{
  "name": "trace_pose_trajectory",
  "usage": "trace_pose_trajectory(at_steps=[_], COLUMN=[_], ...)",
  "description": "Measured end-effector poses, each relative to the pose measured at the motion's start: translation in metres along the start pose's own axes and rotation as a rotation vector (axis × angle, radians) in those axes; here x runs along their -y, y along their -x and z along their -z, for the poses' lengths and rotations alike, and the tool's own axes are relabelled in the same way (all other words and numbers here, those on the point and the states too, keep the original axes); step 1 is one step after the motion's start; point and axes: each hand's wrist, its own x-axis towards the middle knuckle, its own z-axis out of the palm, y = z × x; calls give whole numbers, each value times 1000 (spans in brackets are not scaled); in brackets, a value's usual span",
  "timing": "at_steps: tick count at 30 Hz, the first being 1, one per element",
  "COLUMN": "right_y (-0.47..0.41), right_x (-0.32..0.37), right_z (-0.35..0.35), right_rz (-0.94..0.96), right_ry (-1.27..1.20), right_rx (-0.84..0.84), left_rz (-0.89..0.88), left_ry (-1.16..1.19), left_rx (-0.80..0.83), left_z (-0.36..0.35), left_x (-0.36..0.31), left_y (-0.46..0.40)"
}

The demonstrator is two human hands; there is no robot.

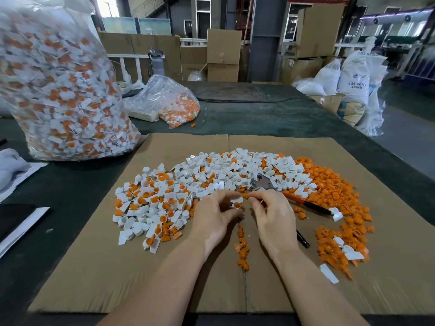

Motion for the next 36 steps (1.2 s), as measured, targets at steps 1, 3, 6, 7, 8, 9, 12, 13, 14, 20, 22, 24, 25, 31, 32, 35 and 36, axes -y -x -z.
trace_pose_trajectory(at_steps=[1,3,6,7,8,9,12,13,14,20,22,24,25,31,32,35,36], right_y=[0,0,0,0,-1,-2,-5,-5,-5,-11,-14,-15,-15,-16,-16,-16,-15], right_x=[0,-2,-3,-3,-4,-4,-3,-2,-2,0,-2,1,1,8,8,5,2], right_z=[-1,-2,-1,-1,-2,-3,-7,-9,-10,-16,-17,-17,-17,-14,-14,-13,-13], right_rz=[4,6,-7,-2,8,18,40,47,46,54,47,50,69,157,158,161,154], right_ry=[6,25,81,112,146,184,339,398,460,738,749,788,808,754,712,641,592], right_rx=[4,-3,-46,-63,-74,-74,-55,-49,-34,142,217,249,249,265,229,233,229], left_rz=[0,5,20,26,32,39,38,27,13,50,122,167,180,-120,-182,-295,-305], left_ry=[3,5,20,33,49,67,55,24,-16,-513,-615,-682,-701,-632,-630,-676,-712], left_rx=[3,5,-3,-7,-11,-17,-84,-131,-184,-433,-404,-357,-345,-321,-240,-41,1], left_z=[0,0,0,0,0,-1,2,5,10,59,68,71,70,50,43,21,15], left_x=[0,0,-1,-1,-2,-2,-4,-5,-5,8,12,15,16,11,9,7,7], left_y=[0,0,0,1,1,1,1,0,-2,-22,-24,-24,-24,-21,-21,-20,-21])
